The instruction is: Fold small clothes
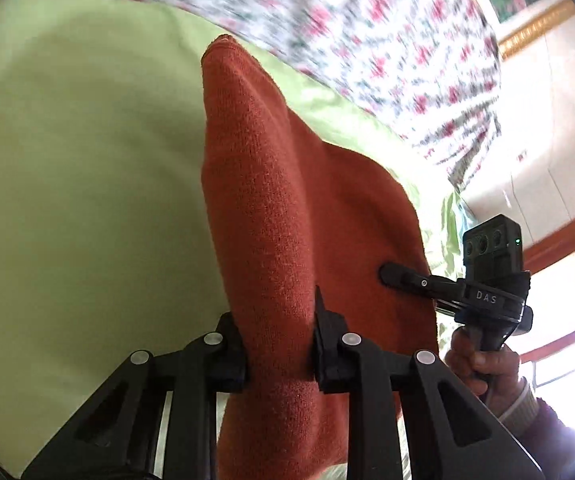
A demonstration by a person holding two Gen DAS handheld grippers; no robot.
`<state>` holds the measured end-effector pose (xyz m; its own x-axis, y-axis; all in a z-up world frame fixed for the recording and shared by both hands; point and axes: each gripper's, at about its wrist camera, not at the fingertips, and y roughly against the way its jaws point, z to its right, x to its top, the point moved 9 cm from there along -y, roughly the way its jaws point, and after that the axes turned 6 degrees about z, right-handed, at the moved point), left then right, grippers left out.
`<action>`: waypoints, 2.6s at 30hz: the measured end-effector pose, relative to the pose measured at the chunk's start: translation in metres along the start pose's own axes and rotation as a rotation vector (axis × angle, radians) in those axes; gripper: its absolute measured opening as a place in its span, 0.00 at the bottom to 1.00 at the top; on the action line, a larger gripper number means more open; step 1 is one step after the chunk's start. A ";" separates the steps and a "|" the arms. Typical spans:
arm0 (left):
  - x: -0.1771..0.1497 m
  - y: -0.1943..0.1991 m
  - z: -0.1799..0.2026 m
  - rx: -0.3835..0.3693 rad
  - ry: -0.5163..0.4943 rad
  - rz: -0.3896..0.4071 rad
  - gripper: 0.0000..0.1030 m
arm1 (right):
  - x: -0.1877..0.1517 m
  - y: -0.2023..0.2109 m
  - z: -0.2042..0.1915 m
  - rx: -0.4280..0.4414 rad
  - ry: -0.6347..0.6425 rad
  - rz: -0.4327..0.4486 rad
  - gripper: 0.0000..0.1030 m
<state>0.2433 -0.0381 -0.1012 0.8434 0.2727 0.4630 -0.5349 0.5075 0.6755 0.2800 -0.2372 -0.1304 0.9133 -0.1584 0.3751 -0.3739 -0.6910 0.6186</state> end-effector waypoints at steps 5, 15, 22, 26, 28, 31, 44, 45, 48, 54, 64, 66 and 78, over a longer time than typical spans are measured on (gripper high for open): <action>-0.011 0.074 -0.064 0.094 0.067 0.054 0.22 | -0.034 -0.061 -0.062 0.103 0.058 -0.091 0.22; -0.048 0.103 -0.148 0.212 0.189 0.067 0.23 | -0.082 -0.148 -0.115 0.094 0.165 -0.234 0.22; -0.048 0.095 -0.151 0.277 0.188 0.038 0.47 | -0.082 -0.146 -0.104 -0.014 0.194 -0.230 0.42; -0.041 0.110 -0.159 0.332 0.184 0.078 0.60 | -0.063 -0.112 -0.100 -0.116 0.229 -0.115 0.50; -0.037 0.117 -0.161 0.344 0.191 0.096 0.60 | -0.048 -0.093 -0.106 -0.134 0.255 -0.032 0.50; -0.035 0.120 -0.163 0.359 0.202 0.100 0.60 | -0.037 -0.087 -0.120 -0.114 0.286 -0.004 0.30; -0.046 0.105 -0.163 0.423 0.192 0.049 0.58 | -0.033 -0.105 -0.158 -0.051 0.348 0.002 0.10; -0.048 0.103 -0.164 0.435 0.190 0.044 0.58 | -0.030 -0.108 -0.158 -0.068 0.361 -0.004 0.10; -0.049 0.098 -0.165 0.450 0.190 0.042 0.59 | -0.031 -0.133 -0.133 -0.145 0.339 -0.072 0.10; -0.052 0.099 -0.163 0.477 0.183 0.035 0.59 | -0.037 -0.149 -0.112 -0.197 0.329 -0.115 0.11; -0.102 0.126 -0.132 0.417 0.138 -0.013 0.59 | -0.067 -0.071 -0.113 -0.099 0.267 -0.095 0.17; -0.116 0.128 -0.127 0.394 0.134 -0.027 0.59 | -0.084 -0.056 -0.105 -0.095 0.251 -0.107 0.17; -0.158 0.111 -0.116 0.363 0.145 -0.102 0.46 | -0.115 -0.038 -0.095 -0.160 0.300 -0.148 0.05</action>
<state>0.0566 0.0694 -0.1660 0.8779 0.3611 0.3145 -0.4090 0.2237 0.8847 0.1739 -0.1258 -0.1311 0.8804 0.1648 0.4447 -0.2838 -0.5683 0.7723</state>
